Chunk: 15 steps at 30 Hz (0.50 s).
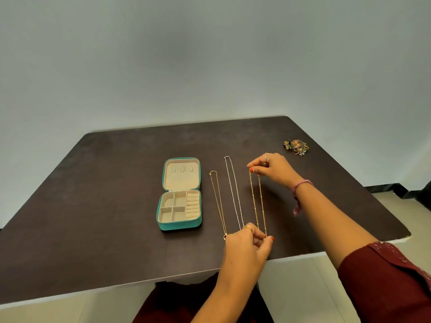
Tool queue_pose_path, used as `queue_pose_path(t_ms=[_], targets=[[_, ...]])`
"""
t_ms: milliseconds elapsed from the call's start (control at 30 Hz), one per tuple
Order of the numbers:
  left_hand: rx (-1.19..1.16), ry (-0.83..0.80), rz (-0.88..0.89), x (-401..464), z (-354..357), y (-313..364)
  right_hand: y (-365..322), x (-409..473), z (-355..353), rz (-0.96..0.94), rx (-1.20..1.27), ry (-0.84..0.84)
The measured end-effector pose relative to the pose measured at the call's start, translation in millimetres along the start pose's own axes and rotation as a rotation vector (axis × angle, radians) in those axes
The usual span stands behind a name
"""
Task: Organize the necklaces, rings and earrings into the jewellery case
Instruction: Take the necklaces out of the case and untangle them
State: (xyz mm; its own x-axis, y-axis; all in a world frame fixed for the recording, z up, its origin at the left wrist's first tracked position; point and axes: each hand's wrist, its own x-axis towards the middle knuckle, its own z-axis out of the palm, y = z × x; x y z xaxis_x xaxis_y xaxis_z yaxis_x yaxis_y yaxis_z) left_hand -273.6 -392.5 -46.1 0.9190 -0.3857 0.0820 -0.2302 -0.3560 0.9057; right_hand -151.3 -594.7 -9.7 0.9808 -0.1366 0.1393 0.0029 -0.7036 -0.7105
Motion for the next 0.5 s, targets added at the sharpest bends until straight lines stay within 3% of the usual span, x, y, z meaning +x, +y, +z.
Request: queue_pose_path(t_ms=[500], targets=[[0.512,-0.15,0.024,18.6,20.2,6.1,22.1,17.9,13.0,0.012,-0.071,-0.078]])
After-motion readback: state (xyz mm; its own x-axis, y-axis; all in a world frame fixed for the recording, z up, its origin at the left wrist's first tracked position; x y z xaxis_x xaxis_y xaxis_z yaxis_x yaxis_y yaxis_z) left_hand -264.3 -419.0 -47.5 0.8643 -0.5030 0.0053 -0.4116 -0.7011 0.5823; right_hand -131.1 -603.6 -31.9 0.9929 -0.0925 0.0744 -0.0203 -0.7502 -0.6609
